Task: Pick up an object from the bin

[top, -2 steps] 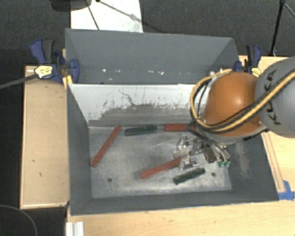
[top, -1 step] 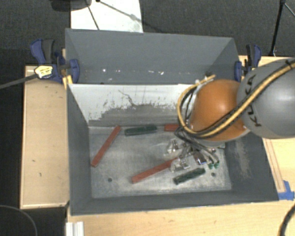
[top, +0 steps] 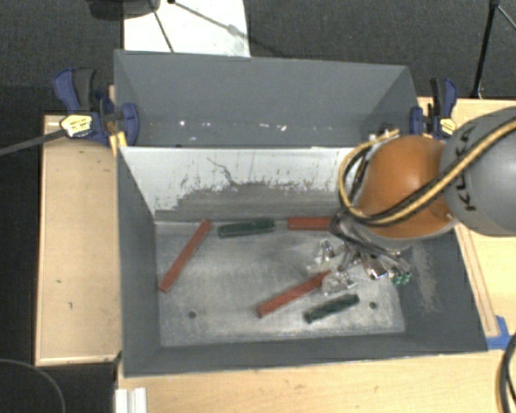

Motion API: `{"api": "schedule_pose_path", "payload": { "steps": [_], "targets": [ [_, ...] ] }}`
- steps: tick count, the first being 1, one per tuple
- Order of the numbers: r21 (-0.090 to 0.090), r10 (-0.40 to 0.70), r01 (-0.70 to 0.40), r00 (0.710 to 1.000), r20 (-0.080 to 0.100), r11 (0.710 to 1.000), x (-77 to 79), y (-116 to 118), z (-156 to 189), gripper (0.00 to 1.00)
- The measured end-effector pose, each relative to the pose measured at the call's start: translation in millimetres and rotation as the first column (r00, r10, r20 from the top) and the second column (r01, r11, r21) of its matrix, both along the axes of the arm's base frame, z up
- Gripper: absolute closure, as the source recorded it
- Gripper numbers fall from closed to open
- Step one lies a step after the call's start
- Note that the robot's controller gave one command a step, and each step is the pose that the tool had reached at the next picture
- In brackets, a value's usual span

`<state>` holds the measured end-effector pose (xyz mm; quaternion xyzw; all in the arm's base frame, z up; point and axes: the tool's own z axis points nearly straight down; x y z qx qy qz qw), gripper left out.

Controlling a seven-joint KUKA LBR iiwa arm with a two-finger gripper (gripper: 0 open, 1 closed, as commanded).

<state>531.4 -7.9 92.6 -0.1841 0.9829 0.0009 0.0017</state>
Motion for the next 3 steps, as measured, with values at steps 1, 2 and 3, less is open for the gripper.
{"api": "schedule_pose_path", "payload": {
  "steps": [1, 2, 3],
  "targets": [
    [-0.002, 0.024, -0.024, 1.000, 0.001, 1.000, 4.4, -22, -4, 1.00],
    [-0.003, 0.026, -0.026, 1.000, -0.001, 1.000, 37.0, -23, 7, 1.00],
    [-0.002, 0.002, -0.002, 1.000, 0.000, 1.000, 17.1, -49, 133, 1.00]
  ]
}}
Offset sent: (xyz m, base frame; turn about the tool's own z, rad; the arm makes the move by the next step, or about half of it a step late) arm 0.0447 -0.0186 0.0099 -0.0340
